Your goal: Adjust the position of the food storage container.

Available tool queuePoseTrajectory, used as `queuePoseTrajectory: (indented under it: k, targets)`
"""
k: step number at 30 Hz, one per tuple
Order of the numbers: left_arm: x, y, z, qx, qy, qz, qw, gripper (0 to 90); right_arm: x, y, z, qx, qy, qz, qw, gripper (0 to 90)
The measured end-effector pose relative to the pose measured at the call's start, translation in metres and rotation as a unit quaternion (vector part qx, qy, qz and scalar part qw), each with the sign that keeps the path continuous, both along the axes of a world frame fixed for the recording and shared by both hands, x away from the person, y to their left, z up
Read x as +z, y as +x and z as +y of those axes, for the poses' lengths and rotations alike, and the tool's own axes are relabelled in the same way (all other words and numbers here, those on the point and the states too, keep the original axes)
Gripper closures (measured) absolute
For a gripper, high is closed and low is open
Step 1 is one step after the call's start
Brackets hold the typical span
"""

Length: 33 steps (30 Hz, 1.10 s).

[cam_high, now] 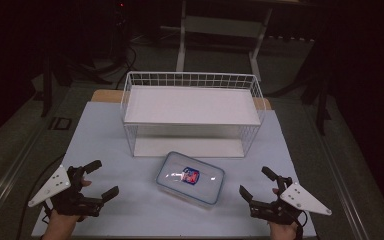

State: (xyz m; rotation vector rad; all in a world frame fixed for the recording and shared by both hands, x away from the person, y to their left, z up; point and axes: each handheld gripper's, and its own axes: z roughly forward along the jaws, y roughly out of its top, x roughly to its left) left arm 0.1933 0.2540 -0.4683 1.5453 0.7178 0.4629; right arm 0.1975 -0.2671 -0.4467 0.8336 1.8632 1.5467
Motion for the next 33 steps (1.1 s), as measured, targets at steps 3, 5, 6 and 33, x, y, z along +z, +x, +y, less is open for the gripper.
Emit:
queuePoseTrajectory:
  k: [3,5,6,33]
  targets:
    - [0.000,0.000,0.001,0.002,-0.002,-0.003,1.0000,0.0,0.002,-0.001,0.003,0.005,0.000,0.012,0.9999,9.9]
    - [0.000,0.000,0.002,0.003,-0.003,-0.003,1.0000,0.0,0.004,-0.003,0.005,0.015,0.008,0.013,0.9998,9.9]
    - [0.000,0.000,0.003,0.006,-0.003,-0.007,1.0000,0.0,0.008,-0.005,0.008,0.020,0.007,0.013,0.9997,9.8]
    - [-0.001,0.001,0.002,0.005,0.004,-0.005,1.0000,0.0,-0.033,-0.008,0.068,0.164,-0.044,0.171,0.9706,52.3]
